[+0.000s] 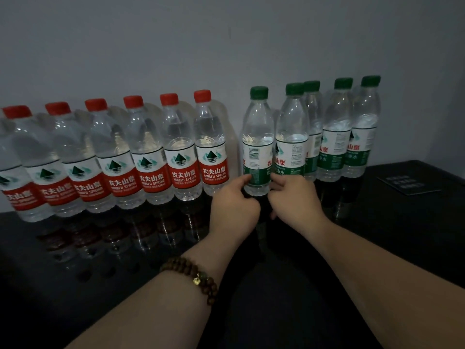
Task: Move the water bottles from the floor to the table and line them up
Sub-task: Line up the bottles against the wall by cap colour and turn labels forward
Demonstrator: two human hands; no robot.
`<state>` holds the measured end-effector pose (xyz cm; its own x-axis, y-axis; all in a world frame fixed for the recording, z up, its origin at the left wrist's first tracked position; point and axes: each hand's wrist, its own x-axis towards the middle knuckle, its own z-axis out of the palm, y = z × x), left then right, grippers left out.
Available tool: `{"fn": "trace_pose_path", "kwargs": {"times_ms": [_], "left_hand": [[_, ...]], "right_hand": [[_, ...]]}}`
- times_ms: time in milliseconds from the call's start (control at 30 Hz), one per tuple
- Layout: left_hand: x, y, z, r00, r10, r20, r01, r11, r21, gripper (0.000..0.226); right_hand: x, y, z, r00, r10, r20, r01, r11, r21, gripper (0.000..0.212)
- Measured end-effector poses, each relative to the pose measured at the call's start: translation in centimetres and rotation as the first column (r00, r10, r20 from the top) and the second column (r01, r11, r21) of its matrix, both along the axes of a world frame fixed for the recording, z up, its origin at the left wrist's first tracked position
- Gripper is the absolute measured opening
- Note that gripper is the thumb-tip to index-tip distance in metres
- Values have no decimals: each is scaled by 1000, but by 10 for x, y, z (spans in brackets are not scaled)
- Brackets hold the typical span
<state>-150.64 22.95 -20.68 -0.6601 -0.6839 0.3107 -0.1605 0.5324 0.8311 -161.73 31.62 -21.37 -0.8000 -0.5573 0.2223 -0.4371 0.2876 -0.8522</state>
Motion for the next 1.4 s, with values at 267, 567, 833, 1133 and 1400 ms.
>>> {"fn": "trace_pose_path", "kwargs": {"times_ms": [267,567,833,1133,1400], "left_hand": [[-1,-3,1,998,49,30,-50,998,35,69],[-1,-2,3,997,15,82,-24,993,115,83],[1,-2,5,995,-4,100,-13,985,170,86],[0,-2,5,993,40,114,-63,976,209,82],[1,3,9,996,69,49,-78,972,223,93]], "right_hand": [[1,-1,2,996,70,59,-70,998,-3,72],[-6,-4,-1,993,115,14,-116,981,154,93],[-4,-7,2,979,169,-111,-114,914,388,86],[-6,-5,0,984,164,-75,-134,944,303,91],[-8,-7,-2,974,176,-145,-104,910,402,93]]}}
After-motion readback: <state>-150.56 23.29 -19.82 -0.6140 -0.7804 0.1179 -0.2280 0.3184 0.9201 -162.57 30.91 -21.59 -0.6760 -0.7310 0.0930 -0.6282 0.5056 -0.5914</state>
